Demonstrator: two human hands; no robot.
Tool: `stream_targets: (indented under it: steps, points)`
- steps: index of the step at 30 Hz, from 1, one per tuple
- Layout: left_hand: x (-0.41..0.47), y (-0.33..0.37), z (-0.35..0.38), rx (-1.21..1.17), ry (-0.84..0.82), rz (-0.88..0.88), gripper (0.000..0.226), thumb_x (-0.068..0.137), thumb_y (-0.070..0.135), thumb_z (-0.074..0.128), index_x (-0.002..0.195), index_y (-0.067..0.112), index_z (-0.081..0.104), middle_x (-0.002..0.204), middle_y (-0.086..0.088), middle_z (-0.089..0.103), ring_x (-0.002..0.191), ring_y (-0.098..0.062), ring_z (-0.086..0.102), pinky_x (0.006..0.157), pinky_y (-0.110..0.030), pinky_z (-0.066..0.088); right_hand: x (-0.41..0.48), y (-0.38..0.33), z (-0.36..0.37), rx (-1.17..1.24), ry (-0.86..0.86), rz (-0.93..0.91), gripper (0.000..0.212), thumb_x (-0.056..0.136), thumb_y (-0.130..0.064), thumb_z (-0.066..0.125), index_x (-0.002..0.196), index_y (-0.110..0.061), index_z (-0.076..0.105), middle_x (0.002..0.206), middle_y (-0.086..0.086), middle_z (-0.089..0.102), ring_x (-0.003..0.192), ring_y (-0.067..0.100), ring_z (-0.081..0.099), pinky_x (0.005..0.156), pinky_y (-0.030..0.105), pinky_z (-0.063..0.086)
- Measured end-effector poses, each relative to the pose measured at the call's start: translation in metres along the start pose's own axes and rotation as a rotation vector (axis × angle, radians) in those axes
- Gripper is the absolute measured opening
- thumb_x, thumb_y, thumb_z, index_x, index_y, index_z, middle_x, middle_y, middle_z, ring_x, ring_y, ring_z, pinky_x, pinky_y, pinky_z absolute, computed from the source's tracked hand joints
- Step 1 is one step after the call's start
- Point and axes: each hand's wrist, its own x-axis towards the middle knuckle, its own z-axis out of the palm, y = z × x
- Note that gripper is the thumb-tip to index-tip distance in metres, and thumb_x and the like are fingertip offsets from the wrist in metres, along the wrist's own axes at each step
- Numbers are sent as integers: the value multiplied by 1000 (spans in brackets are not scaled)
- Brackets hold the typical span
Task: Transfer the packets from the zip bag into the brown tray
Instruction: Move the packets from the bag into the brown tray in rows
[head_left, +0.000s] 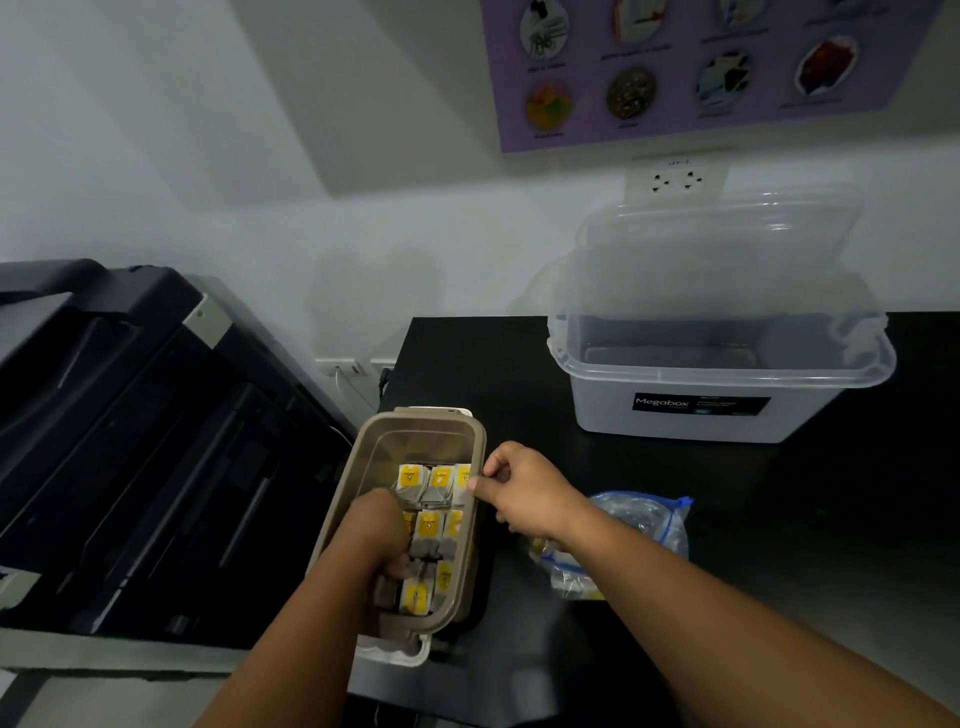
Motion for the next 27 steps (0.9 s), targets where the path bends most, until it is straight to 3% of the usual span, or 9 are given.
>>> stream_targets:
  steps: [2,4,8,12,14,17,20,24,27]
  points:
    - [0,-1,-10,-68,93,69,40,82,12,75,121,12,68,111,-4,73,96,-19,70,79,-23,55,-5,2,-10,9,19,13,10,99,-28,67,102,-20,63,91,3,68,76,14,65,68,30,54]
    - [-5,5,-17,-210,202,169,46,82,1,66,125,19,66,115,1,72,105,-18,68,87,-26,55,-9,8,-22,41,40,42,5,100,-23,66,101,-19,65,95,8,72,72,14,66,67,30,54]
    - [-34,40,-27,-439,358,448,32,94,3,58,116,23,70,108,9,71,102,-7,66,94,-21,50,-18,21,-48,61,133,82,5,99,-13,64,98,-18,66,96,6,76,72,15,69,69,30,55]
    - [-62,83,-23,-514,308,677,30,93,4,62,113,25,71,104,14,70,93,4,63,87,-3,44,-33,40,-73,19,188,108,12,99,-6,62,99,-18,66,96,6,77,74,17,73,66,29,56]
    - [-71,103,-12,-477,255,717,28,93,8,64,115,25,72,105,13,71,83,6,60,82,0,42,-41,54,-77,-133,183,103,17,97,-5,62,94,-21,66,93,3,77,75,14,71,71,31,58]
    - [-71,129,13,-419,117,696,27,95,12,62,115,27,71,108,8,72,92,-3,65,91,-21,53,-50,75,-75,-514,103,147,12,96,-18,65,98,-29,70,98,-3,73,88,14,69,80,31,57]
    - [-55,154,44,-110,-43,609,23,95,17,60,114,24,71,104,0,70,94,-16,67,82,-32,56,-58,89,-69,-798,113,174,19,101,-23,55,111,-25,71,108,4,71,96,23,66,90,38,55]
    - [-43,171,72,230,-110,451,24,90,27,65,112,18,67,86,-4,59,81,-21,61,77,-37,54,-63,94,-66,-979,130,183,22,101,-20,54,118,-19,69,116,7,70,110,29,65,96,39,48]
    - [-38,170,87,329,-55,470,25,92,30,64,113,16,66,93,-5,62,86,-22,63,79,-36,54,-58,91,-70,-1045,-5,353,30,99,-30,62,127,-20,66,121,6,67,114,26,61,105,41,43]
